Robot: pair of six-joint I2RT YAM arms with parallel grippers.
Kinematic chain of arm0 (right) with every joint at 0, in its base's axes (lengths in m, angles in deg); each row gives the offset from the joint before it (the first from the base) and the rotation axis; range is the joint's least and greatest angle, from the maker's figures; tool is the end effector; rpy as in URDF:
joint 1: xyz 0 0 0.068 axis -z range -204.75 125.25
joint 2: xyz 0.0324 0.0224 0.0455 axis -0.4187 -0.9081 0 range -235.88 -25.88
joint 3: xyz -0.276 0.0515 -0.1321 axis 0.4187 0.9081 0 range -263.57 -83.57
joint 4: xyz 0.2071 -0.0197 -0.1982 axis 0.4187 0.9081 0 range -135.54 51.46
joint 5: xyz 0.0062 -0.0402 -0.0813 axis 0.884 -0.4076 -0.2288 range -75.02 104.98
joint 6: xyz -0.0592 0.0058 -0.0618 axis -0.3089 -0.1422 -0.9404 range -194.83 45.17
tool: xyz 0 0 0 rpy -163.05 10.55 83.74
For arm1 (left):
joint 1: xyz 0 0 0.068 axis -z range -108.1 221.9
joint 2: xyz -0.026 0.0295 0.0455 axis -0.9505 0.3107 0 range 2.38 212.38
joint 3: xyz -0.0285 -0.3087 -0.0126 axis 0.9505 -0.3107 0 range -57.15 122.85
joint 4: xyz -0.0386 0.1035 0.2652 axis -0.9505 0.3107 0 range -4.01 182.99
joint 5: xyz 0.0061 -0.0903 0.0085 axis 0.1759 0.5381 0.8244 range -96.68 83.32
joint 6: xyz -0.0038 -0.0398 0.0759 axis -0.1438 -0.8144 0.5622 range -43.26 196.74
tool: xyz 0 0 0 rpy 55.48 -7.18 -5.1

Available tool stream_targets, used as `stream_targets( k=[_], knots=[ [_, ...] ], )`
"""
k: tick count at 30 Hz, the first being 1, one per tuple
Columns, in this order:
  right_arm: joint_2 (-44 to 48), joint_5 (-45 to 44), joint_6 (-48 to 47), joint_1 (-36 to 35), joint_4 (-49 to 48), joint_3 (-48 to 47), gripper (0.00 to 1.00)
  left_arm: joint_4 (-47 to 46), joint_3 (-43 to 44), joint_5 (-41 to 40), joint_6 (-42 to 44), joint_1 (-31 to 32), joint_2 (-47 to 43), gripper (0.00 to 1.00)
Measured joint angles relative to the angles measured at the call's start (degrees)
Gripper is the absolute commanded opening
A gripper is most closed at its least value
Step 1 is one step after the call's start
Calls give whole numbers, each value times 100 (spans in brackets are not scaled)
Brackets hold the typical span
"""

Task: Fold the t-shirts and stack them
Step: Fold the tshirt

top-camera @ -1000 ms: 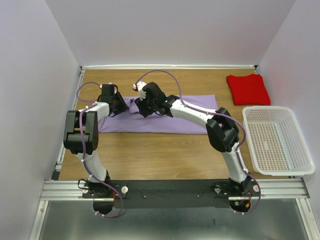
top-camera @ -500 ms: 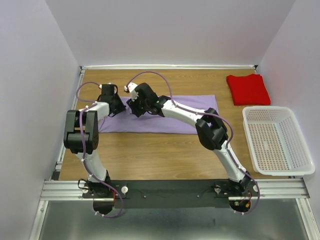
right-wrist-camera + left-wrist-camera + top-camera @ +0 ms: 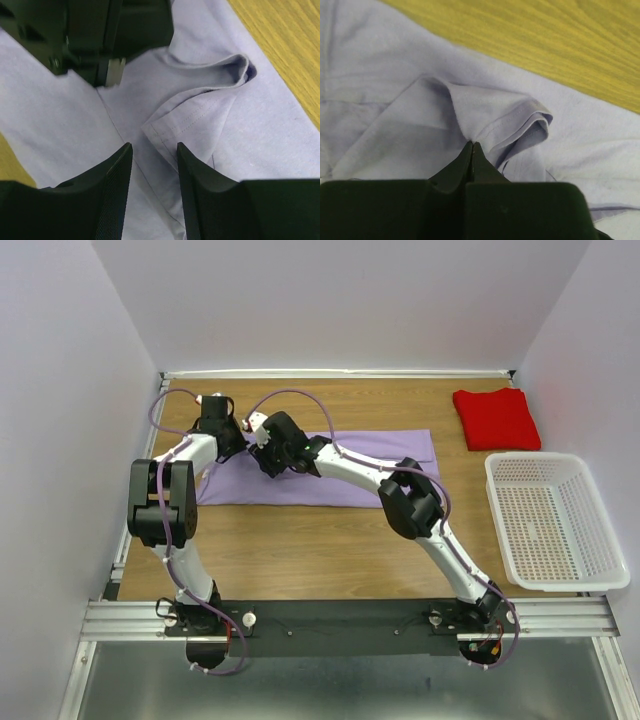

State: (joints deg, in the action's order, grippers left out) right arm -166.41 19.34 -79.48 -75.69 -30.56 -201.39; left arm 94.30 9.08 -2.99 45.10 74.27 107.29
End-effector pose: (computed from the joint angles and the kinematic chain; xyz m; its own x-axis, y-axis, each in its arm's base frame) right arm 0.4027 0.5054 0.1646 -0.3181 -0.5202 -0.7926 -0.8407 0.5412 -0.0178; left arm 0.4493 -0.0234 0.1732 -0.6667 -0.4963 -0.5561 -0.3107 0.8632 -0.3979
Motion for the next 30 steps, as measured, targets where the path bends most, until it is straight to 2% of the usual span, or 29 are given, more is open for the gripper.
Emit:
stream_targets(
  k=[10,11,16,30],
  knots=[
    [-22,-13,-103,0,0,0,22,411,256,-313,341,-46,2,0],
    [-22,-17,-111,0,0,2,15,474,264,-339,385,-57,2,0],
    [-22,-52,-146,0,-17,76,1,621,356,-463,529,-142,24,0],
    [7,-177,-186,-2,-48,356,1,925,758,-1141,944,-369,175,0]
  ],
)
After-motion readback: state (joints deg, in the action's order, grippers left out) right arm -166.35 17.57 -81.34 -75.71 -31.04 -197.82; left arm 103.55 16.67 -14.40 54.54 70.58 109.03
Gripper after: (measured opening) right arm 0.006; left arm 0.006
